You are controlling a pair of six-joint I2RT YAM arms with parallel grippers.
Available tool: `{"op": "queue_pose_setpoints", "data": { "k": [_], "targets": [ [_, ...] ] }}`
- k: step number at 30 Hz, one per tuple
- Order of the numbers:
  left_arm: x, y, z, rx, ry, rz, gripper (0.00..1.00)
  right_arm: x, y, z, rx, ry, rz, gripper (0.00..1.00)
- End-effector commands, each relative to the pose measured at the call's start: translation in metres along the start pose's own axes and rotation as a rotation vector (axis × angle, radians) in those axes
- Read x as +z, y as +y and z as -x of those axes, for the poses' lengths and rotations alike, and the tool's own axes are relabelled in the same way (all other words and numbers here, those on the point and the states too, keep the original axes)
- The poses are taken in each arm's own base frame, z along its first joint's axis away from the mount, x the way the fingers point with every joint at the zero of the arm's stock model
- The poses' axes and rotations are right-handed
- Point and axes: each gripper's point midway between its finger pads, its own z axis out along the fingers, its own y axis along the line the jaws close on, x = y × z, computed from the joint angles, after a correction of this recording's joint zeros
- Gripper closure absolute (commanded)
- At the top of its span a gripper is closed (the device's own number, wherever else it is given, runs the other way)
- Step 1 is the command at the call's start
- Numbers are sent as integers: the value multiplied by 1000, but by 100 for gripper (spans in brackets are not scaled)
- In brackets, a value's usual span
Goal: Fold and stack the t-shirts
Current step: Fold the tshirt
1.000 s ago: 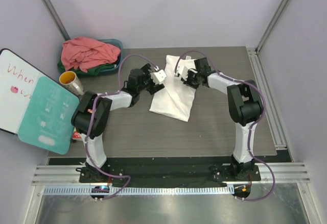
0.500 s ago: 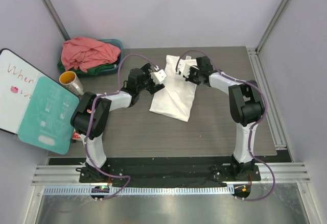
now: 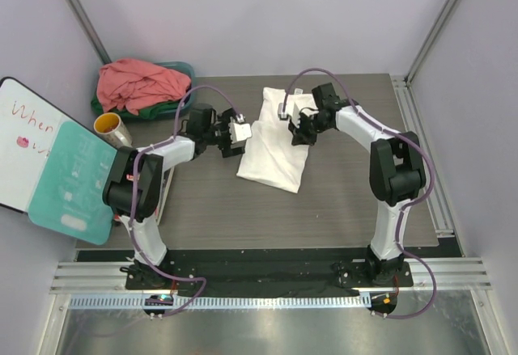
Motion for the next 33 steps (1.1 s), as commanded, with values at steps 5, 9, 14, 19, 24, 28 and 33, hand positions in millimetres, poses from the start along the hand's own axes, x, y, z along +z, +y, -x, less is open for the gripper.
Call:
{"op": "queue_pose_setpoints", "data": {
  "k": [5, 9, 14, 19, 24, 28, 33],
  "targets": [
    [-15, -12, 15, 137, -45, -119, 0, 24, 26, -50, 29, 131, 76, 99],
    [-22, -14, 15, 158, -46, -116, 0, 24, 20, -63, 18, 177, 55, 99],
    [-32, -17, 19, 178, -61, -114, 0, 13, 7, -82, 7, 264, -12, 99],
    [-37, -24, 22, 195, -88, -136, 0, -8, -12, -108, 20, 328, -74, 99],
    [-40, -31, 27, 195, -114, -157, 0, -19, -22, -119, 7, 365, -106, 99],
    [-40, -36, 30, 202, -136, -174, 0, -25, -26, -113, -17, 354, -121, 96],
    [-41, -41, 43, 215, -176, -191, 0, -48, -33, -65, -75, 244, -170, 58]
  ]
}}
